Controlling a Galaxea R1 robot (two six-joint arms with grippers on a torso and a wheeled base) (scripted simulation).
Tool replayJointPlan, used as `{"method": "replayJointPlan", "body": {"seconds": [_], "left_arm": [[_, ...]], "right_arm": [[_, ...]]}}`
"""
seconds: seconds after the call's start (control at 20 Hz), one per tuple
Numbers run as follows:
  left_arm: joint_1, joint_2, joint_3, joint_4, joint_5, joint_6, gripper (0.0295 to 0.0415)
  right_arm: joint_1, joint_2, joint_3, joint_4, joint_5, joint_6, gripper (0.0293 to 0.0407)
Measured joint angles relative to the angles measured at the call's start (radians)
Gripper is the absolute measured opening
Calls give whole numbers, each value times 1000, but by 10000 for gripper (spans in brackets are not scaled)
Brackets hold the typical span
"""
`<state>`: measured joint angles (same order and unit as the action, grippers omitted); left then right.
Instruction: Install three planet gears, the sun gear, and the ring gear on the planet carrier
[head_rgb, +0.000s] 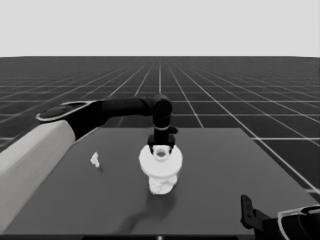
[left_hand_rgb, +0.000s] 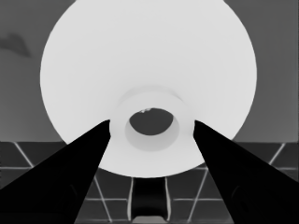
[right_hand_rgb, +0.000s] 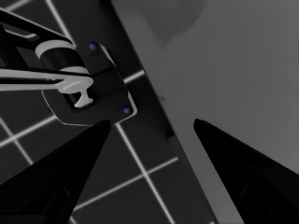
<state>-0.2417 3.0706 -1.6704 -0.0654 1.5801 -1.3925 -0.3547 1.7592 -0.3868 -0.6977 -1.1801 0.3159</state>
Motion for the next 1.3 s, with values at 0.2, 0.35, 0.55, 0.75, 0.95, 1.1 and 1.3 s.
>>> {"method": "replayJointPlan", "body": {"seconds": [0.2,0.35,0.55,0.75,0.95,1.1,1.3], "left_arm": [[249,16,-48,245,-47,28,348],[296,29,-89,290,-64,54,348],[308,30,-100,301,-68,60,348],[322,29,-101,301,-68,84,348],[324,28,-102,301,-68,117,348],[324,28,-102,301,-68,143,348],[324,28,-102,301,-68,178,348]], "right_arm": [[0,0,0,0,0,0,385],[0,0,0,0,0,0,385],[0,0,0,0,0,0,385],[0,0,0,0,0,0,385],[0,0,0,0,0,0,385],[0,0,0,0,0,0,385],[0,0,0,0,0,0,385]]}}
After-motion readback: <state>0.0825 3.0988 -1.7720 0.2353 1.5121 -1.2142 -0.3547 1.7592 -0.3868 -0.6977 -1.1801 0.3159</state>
